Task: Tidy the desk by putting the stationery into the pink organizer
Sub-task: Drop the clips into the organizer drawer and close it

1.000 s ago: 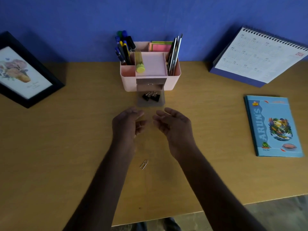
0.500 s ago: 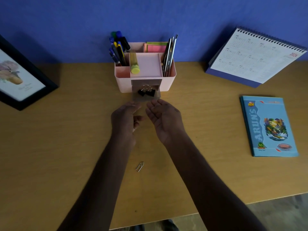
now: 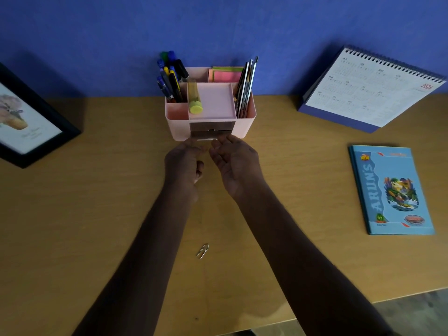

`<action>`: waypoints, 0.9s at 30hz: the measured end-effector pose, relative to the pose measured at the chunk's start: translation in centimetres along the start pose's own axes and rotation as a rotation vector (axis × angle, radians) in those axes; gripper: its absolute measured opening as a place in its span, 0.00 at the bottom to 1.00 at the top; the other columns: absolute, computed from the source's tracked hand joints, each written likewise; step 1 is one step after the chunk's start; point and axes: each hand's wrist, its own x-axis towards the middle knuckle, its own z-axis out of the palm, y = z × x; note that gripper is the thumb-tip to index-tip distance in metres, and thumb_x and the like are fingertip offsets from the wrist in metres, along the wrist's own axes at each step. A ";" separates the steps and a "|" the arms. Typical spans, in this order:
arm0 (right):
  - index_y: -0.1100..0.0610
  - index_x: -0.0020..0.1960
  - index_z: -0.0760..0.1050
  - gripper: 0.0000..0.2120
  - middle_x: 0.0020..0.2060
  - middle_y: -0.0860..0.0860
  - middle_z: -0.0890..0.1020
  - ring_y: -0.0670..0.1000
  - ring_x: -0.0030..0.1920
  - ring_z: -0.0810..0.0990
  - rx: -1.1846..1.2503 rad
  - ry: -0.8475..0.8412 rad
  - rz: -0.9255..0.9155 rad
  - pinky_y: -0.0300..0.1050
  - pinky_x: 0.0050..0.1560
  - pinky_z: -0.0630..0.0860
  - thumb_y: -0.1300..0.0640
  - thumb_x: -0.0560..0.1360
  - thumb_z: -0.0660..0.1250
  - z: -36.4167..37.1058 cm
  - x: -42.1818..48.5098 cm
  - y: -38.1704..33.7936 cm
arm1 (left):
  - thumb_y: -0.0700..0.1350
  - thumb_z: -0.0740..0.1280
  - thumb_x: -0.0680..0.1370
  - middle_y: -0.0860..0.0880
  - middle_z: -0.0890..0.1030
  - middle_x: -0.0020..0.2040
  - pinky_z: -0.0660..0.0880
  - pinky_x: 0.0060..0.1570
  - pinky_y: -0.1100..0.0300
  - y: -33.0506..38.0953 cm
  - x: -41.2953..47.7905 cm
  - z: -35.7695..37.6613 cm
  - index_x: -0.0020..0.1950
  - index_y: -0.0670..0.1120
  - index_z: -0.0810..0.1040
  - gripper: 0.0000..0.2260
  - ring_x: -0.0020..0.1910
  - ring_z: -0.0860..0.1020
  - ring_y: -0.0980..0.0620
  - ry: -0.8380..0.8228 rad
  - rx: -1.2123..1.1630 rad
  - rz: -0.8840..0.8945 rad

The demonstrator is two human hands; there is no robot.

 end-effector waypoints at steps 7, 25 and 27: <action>0.67 0.70 0.76 0.22 0.55 0.60 0.82 0.57 0.55 0.83 0.045 -0.020 0.003 0.50 0.56 0.85 0.74 0.77 0.67 0.0 0.3 0.2 | 0.36 0.68 0.80 0.51 0.83 0.42 0.68 0.30 0.62 -0.1 0.2 -0.5 0.64 0.54 0.85 0.19 0.30 0.71 0.56 0.012 0.063 0.074; 0.58 0.51 0.83 0.12 0.40 0.55 0.83 0.50 0.41 0.84 0.246 -0.155 0.192 0.45 0.50 0.77 0.71 0.79 0.65 2.5 -1.0 1.4 | 0.39 0.63 0.84 0.47 0.83 0.68 0.84 0.53 0.50 -0.5 -0.2 -2.7 0.81 0.53 0.72 0.25 0.62 0.82 0.54 0.130 0.717 0.933; 0.57 0.53 0.84 0.10 0.40 0.54 0.85 0.50 0.43 0.84 0.268 -0.127 0.201 0.46 0.51 0.79 0.69 0.79 0.67 2.8 -1.1 1.8 | 0.39 0.62 0.84 0.47 0.83 0.62 0.80 0.44 0.57 -0.4 -0.1 -2.9 0.82 0.55 0.71 0.26 0.55 0.81 0.55 0.152 0.791 0.920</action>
